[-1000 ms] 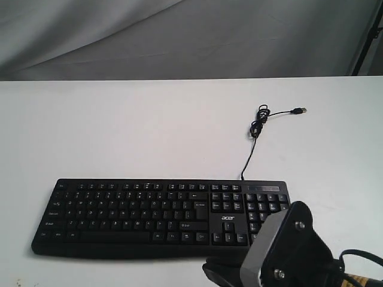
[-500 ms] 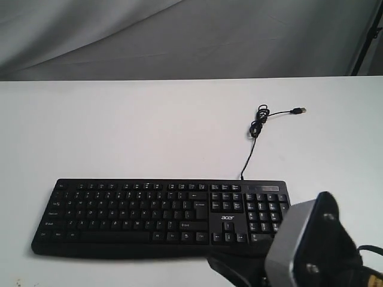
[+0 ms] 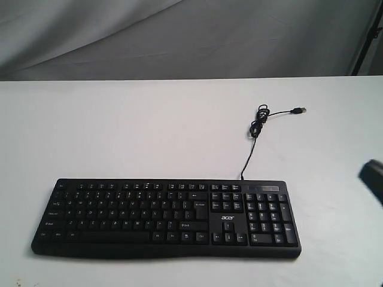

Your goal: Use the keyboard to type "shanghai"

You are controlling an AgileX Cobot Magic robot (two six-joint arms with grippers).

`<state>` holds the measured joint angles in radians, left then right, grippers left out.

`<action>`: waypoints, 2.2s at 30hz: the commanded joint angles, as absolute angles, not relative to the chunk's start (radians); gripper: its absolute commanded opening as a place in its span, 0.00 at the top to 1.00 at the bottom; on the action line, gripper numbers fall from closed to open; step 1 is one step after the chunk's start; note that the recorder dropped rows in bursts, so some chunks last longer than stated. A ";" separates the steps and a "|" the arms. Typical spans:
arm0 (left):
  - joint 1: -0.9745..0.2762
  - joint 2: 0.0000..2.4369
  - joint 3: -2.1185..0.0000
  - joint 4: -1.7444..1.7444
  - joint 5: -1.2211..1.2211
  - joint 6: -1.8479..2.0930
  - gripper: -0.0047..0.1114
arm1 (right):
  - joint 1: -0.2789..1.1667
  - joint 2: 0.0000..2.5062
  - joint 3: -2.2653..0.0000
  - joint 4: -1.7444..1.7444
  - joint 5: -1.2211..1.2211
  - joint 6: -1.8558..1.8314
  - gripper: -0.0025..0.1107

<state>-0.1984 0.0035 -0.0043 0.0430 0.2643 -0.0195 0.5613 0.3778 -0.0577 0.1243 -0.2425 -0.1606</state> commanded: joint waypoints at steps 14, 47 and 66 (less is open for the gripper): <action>-0.202 0.000 0.000 0.044 0.260 -0.022 0.96 | 0.485 0.017 0.000 -0.064 0.000 0.000 0.98; -0.202 0.000 0.000 0.044 0.260 -0.022 0.96 | 0.487 0.017 0.000 -0.255 0.330 0.292 0.98; -0.202 0.000 0.000 0.044 0.260 -0.022 0.96 | 0.487 0.017 0.000 -0.255 0.330 0.292 0.98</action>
